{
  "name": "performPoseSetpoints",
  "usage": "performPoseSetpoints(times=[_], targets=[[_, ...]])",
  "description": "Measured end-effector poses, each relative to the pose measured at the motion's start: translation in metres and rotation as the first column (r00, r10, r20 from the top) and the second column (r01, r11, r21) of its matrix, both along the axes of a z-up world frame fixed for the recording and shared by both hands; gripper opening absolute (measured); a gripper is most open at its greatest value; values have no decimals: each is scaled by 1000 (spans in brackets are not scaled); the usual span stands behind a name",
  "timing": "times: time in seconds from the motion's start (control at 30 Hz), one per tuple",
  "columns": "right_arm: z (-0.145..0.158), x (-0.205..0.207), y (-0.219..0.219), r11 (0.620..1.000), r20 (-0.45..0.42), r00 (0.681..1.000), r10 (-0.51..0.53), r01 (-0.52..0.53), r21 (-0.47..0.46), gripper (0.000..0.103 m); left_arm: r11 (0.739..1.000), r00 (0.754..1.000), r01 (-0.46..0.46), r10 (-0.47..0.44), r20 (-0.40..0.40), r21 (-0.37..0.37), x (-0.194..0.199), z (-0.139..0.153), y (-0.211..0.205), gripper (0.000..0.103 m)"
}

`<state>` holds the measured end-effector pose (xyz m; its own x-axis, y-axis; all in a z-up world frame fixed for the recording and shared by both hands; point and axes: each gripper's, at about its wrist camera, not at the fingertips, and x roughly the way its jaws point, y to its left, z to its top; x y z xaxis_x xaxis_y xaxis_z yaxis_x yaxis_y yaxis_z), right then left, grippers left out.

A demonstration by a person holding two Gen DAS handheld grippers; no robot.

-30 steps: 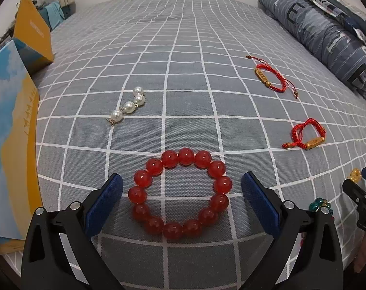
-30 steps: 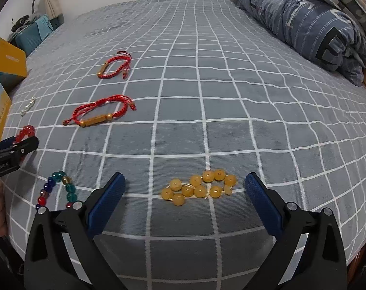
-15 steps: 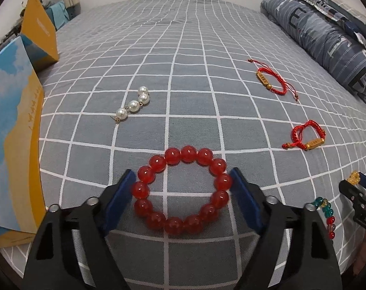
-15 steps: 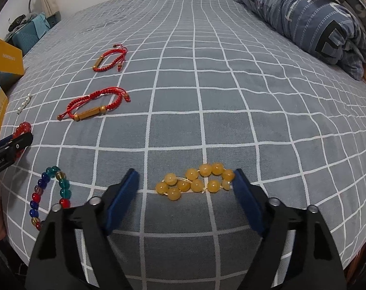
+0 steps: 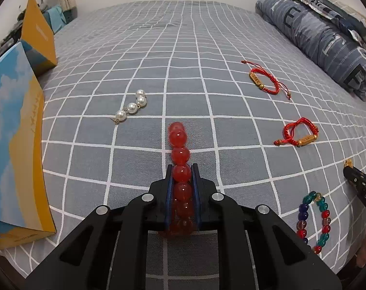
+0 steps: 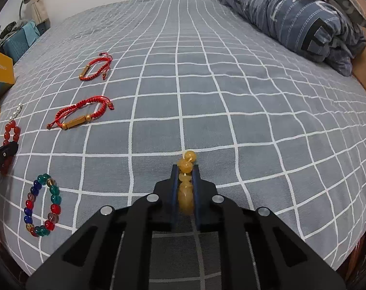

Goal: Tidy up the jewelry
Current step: 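Grasp the red bead bracelet with the left tool while the right tool grasps the amber bead bracelet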

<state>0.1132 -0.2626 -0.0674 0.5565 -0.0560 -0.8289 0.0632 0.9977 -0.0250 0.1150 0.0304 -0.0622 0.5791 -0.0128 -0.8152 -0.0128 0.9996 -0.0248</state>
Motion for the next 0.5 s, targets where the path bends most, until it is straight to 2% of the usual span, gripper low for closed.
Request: performPoseSetpoints(times=[0.5], targets=[[16,-10,2,1000,97,995,4,-5,8,9,999,999,-21,23,36,-46,-5,8,4,13]])
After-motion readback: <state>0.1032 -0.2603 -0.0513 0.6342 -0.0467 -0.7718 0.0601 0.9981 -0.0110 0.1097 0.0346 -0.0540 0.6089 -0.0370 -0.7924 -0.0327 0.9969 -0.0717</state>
